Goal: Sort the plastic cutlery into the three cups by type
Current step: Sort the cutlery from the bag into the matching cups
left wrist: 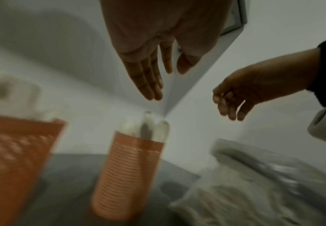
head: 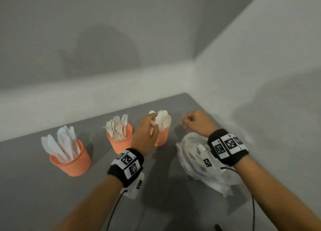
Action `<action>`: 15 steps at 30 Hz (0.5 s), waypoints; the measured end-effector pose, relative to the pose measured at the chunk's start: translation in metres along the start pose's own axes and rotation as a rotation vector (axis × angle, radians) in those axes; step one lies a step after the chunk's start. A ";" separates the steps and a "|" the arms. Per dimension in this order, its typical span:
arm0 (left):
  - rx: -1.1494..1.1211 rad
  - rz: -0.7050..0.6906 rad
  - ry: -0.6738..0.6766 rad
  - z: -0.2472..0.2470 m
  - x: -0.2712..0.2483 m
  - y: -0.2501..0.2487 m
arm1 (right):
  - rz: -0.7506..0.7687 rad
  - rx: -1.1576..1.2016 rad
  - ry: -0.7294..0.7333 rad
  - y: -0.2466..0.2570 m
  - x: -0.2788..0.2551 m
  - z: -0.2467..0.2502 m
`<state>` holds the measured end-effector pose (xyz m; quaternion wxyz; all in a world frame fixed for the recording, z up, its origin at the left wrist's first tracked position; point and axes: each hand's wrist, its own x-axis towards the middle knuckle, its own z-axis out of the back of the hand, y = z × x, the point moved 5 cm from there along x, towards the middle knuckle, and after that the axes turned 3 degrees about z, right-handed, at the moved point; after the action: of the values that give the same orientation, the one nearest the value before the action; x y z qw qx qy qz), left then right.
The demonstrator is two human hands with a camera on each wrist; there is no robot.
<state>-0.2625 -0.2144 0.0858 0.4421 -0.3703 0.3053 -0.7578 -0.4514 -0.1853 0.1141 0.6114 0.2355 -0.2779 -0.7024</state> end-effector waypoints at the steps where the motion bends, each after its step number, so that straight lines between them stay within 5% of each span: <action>1: -0.051 -0.011 0.042 -0.016 -0.003 -0.005 | -0.070 -0.053 0.060 -0.014 -0.012 0.002; 5: -0.032 -0.039 0.199 -0.073 -0.017 -0.021 | -0.332 -0.338 0.318 -0.066 -0.053 -0.005; 8: 0.046 0.023 0.248 -0.099 -0.024 -0.027 | -0.382 -0.515 0.399 -0.091 -0.071 -0.014; 11: 0.174 0.174 0.382 -0.118 -0.026 -0.018 | -0.348 -0.581 0.405 -0.108 -0.077 -0.030; 15: 0.192 0.131 0.445 -0.124 -0.031 -0.030 | -0.332 -0.562 0.292 -0.119 -0.071 -0.048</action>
<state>-0.3685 -0.1577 0.0335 0.4455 -0.1302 0.3450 -0.8158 -0.4958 -0.1080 -0.0030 0.5630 0.1981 0.0587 -0.8003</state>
